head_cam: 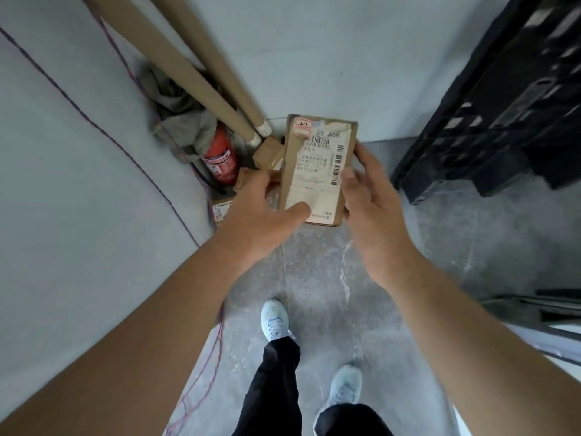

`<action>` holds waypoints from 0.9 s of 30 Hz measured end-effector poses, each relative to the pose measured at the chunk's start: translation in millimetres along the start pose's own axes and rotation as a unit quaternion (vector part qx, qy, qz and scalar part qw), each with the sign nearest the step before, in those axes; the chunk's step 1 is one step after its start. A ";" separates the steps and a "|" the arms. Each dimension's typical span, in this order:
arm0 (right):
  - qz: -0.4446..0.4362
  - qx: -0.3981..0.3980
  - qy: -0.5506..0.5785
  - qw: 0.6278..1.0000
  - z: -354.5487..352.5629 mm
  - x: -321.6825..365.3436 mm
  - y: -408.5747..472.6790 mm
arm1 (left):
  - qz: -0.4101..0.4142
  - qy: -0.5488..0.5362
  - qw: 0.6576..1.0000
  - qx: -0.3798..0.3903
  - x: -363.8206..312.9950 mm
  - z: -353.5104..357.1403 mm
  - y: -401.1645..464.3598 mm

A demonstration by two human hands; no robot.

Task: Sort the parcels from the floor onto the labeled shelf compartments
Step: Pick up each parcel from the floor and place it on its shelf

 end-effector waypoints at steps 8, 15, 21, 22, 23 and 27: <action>-0.125 0.056 -0.039 0.990 -55.5 101.6 -88.1 | 0.088 -0.069 0.994 -0.007 -94.9 9.6 -92.1; -0.206 0.055 -0.045 0.976 -109.1 194.1 -170.8 | 0.200 -0.050 0.979 0.013 -197.2 7.7 -190.7; -0.281 0.001 -0.104 0.954 -142.9 264.3 -234.0 | 0.288 -0.030 0.956 0.046 -265.1 11.4 -256.1; -0.290 -0.007 -0.110 0.951 -146.5 273.1 -242.5 | 0.297 -0.031 0.953 0.056 -272.6 12.2 -261.1; -0.299 -0.015 -0.113 0.948 -150.6 282.8 -252.2 | 0.307 -0.031 0.949 0.069 -281.7 12.6 -266.1; -0.323 -0.072 -0.118 0.936 -165.3 306.0 -284.4 | 0.342 -0.009 0.930 0.135 -313.1 17.2 -275.0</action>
Point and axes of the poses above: each hand's wrist, its own y-axis towards the middle knuckle, its own z-axis out of the palm, x = y × z, the point moved 2 cm from there along y, towards the middle knuckle, and after that the axes turned 3 degrees about -y, right-handed, at the moved point
